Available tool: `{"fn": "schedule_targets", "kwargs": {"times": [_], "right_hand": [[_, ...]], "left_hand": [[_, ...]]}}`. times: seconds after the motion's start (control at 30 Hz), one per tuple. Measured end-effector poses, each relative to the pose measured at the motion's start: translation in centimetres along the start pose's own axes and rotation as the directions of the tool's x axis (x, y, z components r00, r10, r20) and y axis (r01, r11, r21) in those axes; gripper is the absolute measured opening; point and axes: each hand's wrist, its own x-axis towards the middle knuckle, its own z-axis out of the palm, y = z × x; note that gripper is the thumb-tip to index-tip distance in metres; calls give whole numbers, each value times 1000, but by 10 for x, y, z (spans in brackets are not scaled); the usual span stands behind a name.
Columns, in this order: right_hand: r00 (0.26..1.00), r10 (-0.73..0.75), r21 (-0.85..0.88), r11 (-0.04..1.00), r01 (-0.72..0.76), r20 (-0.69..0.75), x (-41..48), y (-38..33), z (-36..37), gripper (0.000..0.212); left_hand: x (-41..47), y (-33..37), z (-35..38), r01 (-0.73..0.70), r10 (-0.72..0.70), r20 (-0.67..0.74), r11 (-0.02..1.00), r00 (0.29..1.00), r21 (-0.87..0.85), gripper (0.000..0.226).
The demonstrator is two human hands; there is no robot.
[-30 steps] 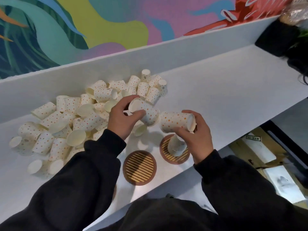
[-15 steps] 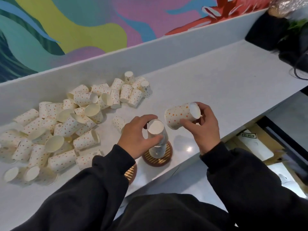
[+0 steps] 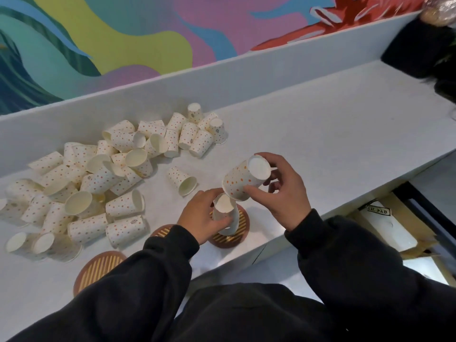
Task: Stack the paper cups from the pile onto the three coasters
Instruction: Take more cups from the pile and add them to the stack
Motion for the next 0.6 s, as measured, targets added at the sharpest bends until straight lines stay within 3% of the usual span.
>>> {"fn": "schedule_targets", "kwargs": {"times": [0.13,0.3,0.43,0.6], "right_hand": [[998,-23,-54,998,26,57,2,5,6,61],[983,-54,-152,985,81,177,7,14,13,60],[967,2,-212,976,53,254,10,31,22,59],[949,58,-228,974,15,311,9,49,31,58]], "left_hand": [[2,-6,5,20,-21,13,999,1000,50,64],[2,-14,8,67,-67,28,997,997,-27,61],[2,-20,11,102,-101,31,994,994,-33,77],[3,-28,16,111,-109,44,993,993,-45,77]]}}
